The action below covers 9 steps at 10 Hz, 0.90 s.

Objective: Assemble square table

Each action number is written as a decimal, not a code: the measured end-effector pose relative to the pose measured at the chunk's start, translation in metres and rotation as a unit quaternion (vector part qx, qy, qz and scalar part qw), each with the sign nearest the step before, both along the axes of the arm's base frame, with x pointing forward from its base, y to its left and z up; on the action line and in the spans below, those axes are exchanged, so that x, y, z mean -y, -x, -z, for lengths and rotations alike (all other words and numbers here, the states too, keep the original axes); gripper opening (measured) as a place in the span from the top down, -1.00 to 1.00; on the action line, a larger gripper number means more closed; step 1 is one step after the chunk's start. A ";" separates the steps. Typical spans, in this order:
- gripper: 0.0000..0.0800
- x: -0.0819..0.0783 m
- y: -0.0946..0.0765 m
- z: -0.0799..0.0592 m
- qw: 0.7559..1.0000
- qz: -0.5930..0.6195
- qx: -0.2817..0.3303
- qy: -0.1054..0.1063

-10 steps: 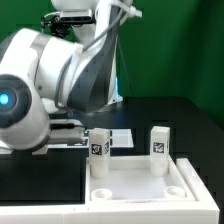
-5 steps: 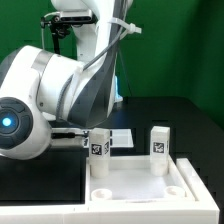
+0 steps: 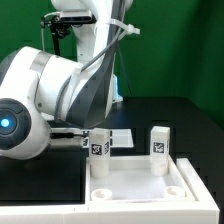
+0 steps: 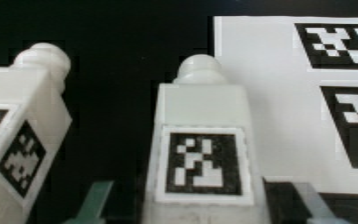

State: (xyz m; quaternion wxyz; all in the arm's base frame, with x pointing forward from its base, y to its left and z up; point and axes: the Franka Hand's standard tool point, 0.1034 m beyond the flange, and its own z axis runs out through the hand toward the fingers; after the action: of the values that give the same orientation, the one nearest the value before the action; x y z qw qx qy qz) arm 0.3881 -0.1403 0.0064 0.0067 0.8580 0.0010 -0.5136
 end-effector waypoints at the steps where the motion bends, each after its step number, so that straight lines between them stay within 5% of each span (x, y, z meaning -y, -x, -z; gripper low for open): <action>1: 0.28 0.000 -0.002 0.000 1.000 -0.001 0.001 0.000; 3: 0.28 -0.005 -0.010 -0.017 1.000 0.003 -0.001 -0.004; 5: 0.28 -0.014 -0.033 -0.059 1.000 0.009 0.000 -0.015; 9: 0.28 -0.011 -0.041 -0.061 1.000 0.003 0.024 -0.013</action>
Offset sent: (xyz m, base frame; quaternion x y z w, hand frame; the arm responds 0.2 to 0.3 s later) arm 0.0374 0.0213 0.0831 0.0251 -0.0414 -0.0049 0.9988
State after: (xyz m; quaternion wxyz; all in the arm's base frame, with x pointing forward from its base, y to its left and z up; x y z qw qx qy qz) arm 0.4293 -0.1297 0.0678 -0.0065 0.8702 0.0048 -0.4926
